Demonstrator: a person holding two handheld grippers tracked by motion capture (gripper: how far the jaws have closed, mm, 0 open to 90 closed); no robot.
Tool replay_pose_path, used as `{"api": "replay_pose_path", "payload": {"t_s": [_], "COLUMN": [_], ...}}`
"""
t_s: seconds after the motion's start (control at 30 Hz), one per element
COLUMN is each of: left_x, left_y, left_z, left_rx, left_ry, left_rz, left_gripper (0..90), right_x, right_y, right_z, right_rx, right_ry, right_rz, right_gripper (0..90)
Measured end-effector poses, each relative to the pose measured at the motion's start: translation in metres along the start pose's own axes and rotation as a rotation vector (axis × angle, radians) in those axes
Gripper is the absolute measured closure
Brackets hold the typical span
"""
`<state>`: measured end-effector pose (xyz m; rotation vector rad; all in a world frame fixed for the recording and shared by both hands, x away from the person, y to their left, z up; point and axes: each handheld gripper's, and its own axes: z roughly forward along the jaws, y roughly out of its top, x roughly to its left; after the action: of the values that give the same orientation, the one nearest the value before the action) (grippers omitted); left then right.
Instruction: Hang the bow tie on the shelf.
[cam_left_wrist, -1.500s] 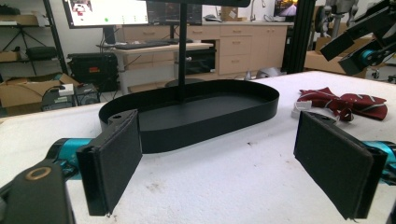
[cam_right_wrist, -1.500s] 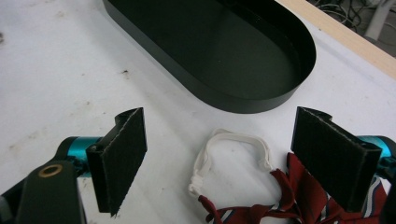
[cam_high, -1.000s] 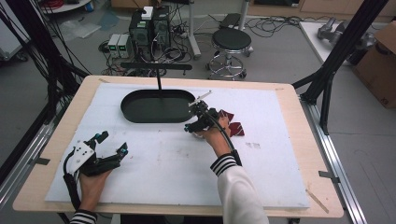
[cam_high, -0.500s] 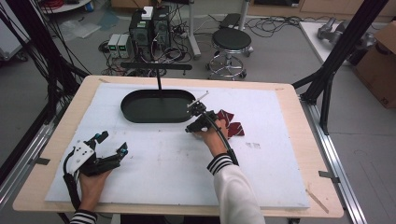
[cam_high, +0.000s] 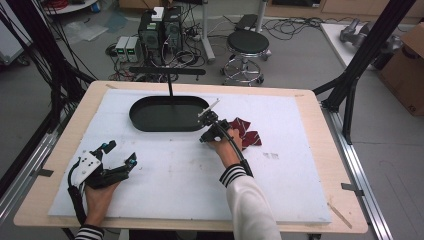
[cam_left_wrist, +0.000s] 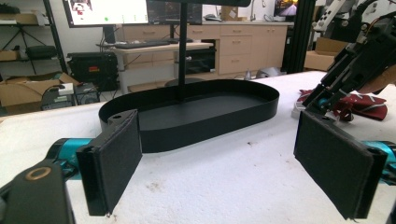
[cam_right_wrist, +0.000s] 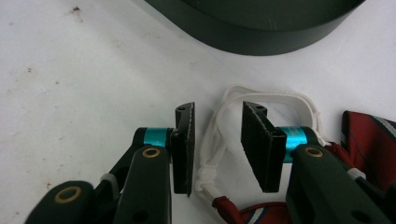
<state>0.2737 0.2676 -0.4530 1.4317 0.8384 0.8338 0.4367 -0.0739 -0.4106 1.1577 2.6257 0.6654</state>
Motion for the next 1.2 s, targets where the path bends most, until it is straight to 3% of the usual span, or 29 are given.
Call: {"api": "replay_pose_path", "payload": {"t_s": [0.37,0.6,0.87,1.0,1.2], "left_x": [0.000,0.000,0.000,0.000,0.000], "left_y": [0.000,0.000,0.000,0.000,0.000], "left_z": [0.000,0.000,0.000,0.000,0.000], "left_rx": [0.000,0.000,-0.002,-0.001,-0.001], "left_ry": [0.000,0.000,0.001,0.000,0.001], "left_rz": [0.001,-0.001,0.001,-0.001,0.000], "left_gripper": [15.4,15.4,15.4,15.4,15.4], "right_x": [0.000,0.001,0.004,0.001,-0.002], "right_y": [0.000,0.001,0.001,0.000,-0.001], "right_z": [0.005,0.006,0.005,0.003,-0.010], "right_rx": [0.043,0.058,0.067,0.060,-0.007], "right_ry": [-0.009,-0.020,-0.029,-0.019,0.012], "right_rz": [-0.010,-0.009,-0.031,-0.020,0.011], "right_gripper": [69.6,83.6,86.8,87.0,87.0]}}
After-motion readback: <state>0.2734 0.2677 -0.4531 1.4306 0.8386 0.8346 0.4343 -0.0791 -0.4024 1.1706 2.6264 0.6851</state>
